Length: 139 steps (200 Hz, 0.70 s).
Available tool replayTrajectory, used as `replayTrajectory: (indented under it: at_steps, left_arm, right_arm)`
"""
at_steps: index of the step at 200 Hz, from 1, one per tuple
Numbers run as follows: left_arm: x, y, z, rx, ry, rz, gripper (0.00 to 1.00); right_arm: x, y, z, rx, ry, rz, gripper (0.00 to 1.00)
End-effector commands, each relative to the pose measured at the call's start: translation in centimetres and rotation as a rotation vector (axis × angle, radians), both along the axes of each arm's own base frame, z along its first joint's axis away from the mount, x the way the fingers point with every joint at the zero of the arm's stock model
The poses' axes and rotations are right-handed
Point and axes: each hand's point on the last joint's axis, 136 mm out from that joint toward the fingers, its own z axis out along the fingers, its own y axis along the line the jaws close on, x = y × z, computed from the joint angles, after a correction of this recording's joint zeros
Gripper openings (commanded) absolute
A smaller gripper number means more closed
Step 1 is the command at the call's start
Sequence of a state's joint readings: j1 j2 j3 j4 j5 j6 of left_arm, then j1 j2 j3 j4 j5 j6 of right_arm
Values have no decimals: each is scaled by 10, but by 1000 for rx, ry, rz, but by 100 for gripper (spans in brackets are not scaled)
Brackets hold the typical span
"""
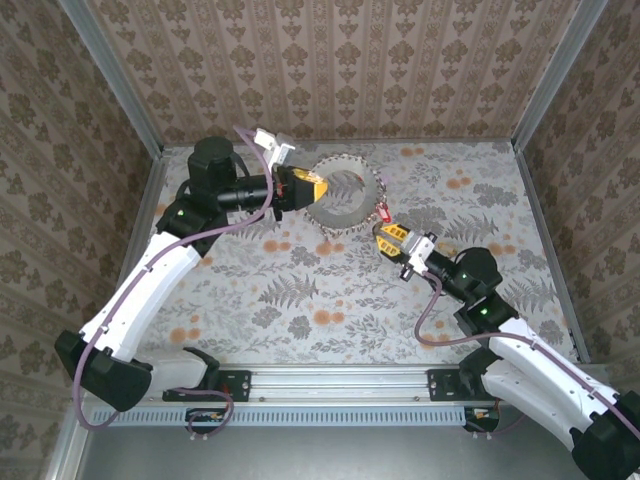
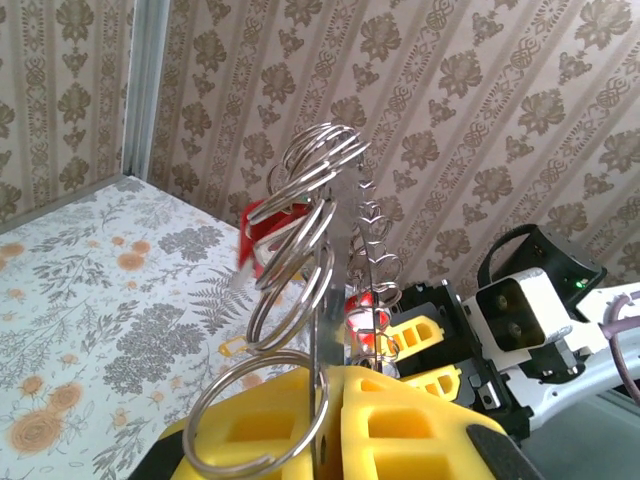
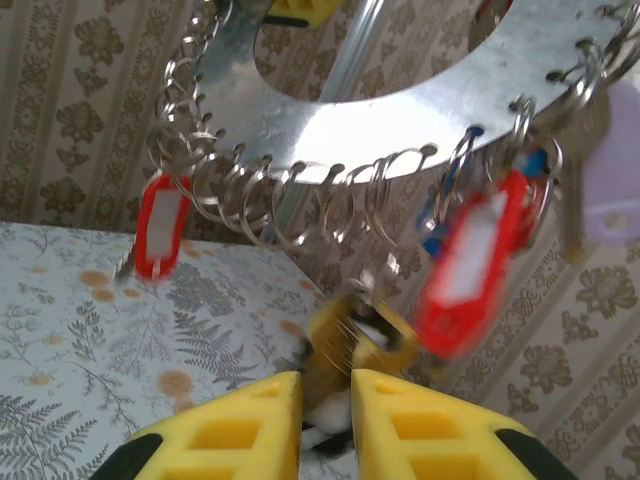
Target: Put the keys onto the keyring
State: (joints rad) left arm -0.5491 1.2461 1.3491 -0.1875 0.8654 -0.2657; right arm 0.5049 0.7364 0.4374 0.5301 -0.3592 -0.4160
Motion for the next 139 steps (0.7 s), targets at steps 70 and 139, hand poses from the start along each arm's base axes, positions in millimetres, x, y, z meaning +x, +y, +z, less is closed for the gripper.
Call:
replayTrajectory:
  at_steps: [70, 139]
  left_arm:
    - [-10, -1, 20, -14, -73, -51, 0]
    - [-6, -12, 12, 37, -70, -32, 0]
  right_arm:
    - [-26, 14, 41, 22, -77, 141, 18]
    - [-26, 20, 28, -28, -59, 150, 21]
